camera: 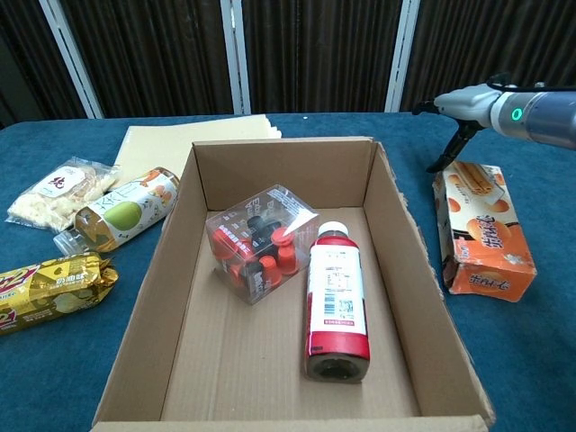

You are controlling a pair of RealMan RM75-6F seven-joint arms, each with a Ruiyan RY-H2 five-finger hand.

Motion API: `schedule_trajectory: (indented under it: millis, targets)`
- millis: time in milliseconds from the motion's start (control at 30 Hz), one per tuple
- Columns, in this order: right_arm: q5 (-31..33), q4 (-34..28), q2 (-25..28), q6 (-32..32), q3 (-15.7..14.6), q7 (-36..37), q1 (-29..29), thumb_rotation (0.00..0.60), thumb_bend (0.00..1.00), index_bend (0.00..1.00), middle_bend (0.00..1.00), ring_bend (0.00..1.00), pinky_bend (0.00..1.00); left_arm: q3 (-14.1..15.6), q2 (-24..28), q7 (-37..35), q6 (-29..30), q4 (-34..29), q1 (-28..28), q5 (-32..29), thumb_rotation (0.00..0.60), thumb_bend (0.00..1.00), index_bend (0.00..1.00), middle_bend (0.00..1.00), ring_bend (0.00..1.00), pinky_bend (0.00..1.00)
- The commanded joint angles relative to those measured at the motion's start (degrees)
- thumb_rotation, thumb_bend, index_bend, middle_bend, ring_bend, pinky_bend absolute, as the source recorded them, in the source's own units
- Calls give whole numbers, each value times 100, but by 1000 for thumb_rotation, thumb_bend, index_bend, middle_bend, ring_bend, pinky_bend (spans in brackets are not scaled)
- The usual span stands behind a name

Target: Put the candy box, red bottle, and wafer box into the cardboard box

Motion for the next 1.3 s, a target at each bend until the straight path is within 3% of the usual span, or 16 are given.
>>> schedule_trajectory:
  millis: [33,500,800,1067,1300]
  targets:
    - [-81,130,85,1,-62,100,-91,600,0,0,0,0,0,1,-8,21,7,-1,-2,-10,533,0,0,0,0,0]
    - [-131,247,633,-29,-85,564,-694,600,0,0,0,0,0,76,21,-4,32,-70,-2,106,538,0,0,0,0,0]
    - [-268,-58,1004,477,-77,849,-805,600,0,0,0,0,0,110,32,-11,116,-171,-3,259,536,0,0,0,0,0]
    - [-487,-859,1617,1138,-210,721,-1095,600,0,0,0,0,0,181,102,-107,171,-240,34,407,537,0,0,0,0,0]
    - [-460,-1735,1814,1415,-139,620,-1200,600,0,0,0,0,0,244,152,-176,288,-296,88,585,535,0,0,0,0,0]
